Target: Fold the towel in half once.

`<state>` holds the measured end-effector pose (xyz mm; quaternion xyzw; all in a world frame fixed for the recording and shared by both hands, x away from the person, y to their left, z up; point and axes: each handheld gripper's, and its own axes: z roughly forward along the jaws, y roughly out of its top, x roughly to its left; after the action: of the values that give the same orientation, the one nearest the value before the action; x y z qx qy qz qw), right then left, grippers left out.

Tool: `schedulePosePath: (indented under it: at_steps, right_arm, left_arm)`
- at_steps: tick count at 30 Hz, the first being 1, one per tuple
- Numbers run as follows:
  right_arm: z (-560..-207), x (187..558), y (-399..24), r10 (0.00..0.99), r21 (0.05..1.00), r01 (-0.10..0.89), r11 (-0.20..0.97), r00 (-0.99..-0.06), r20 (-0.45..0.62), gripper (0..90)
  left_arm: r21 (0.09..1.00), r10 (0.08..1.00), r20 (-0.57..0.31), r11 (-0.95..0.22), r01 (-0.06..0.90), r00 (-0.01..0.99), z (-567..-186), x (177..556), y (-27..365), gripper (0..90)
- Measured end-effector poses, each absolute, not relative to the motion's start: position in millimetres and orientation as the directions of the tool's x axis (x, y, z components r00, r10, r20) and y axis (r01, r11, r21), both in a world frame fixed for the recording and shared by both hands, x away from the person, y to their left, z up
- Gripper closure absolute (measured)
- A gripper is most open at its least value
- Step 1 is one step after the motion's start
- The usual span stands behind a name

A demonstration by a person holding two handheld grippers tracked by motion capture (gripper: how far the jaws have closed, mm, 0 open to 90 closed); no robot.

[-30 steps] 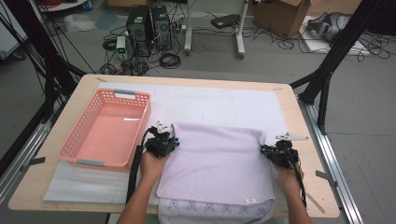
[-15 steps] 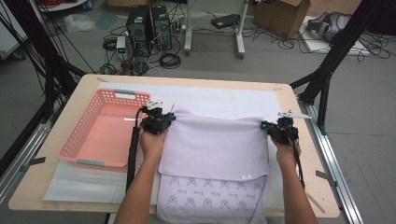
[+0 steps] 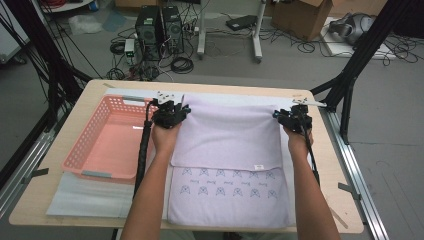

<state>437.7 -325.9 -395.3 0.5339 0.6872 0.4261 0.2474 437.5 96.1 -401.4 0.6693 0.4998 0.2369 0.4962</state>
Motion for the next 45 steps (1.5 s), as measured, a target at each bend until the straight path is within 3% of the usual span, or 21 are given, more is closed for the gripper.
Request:
schedulePosePath:
  at_steps: [3, 8, 11, 23, 33, 36, 45]
  right_arm:
    - [-399.9, 432.4, -330.1, 0.943, 0.841, 0.536, 0.071, -0.31, 0.118, 58.7]
    - [-402.0, 410.5, -337.8, 0.931, 0.832, 0.546, 0.099, -0.345, 0.115, 55.5]
    - [-404.9, 391.4, -342.2, 0.916, 0.807, 0.573, 0.146, -0.385, 0.108, 50.3]
    - [-420.1, 305.4, -341.3, 0.866, 0.803, 0.536, 0.261, -0.497, 0.051, 52.5]
    - [-437.8, 245.8, -353.9, 0.855, 0.773, 0.553, 0.311, -0.518, 0.026, 57.2]
    - [-441.5, 232.8, -359.3, 0.855, 0.772, 0.568, 0.286, -0.515, 0.062, 57.5]
    - [-441.2, 220.1, -359.6, 0.831, 0.763, 0.599, 0.243, -0.534, 0.154, 60.7]
  left_arm:
    - [0.883, 0.886, -0.218, 0.0, 0.47, 0.41, -405.5, 437.4, 95.3, 44.7]
    - [0.861, 0.86, -0.232, -0.035, 0.507, 0.454, -404.0, 429.8, 88.5, 37.3]
    - [0.883, 0.851, -0.25, 0.004, 0.47, 0.462, -404.5, 416.1, 85.7, 38.7]
    - [0.896, 0.817, -0.229, -0.035, 0.443, 0.529, -415.7, 362.9, 83.2, 38.5]
    - [0.904, 0.791, -0.177, -0.104, 0.414, 0.586, -424.8, 319.8, 90.8, 38.1]
    - [0.901, 0.775, -0.201, -0.094, 0.424, 0.6, -431.4, 307.5, 94.2, 38.3]
    - [0.917, 0.752, -0.158, -0.128, 0.377, 0.64, -436.3, 271.3, 104.9, 38.2]
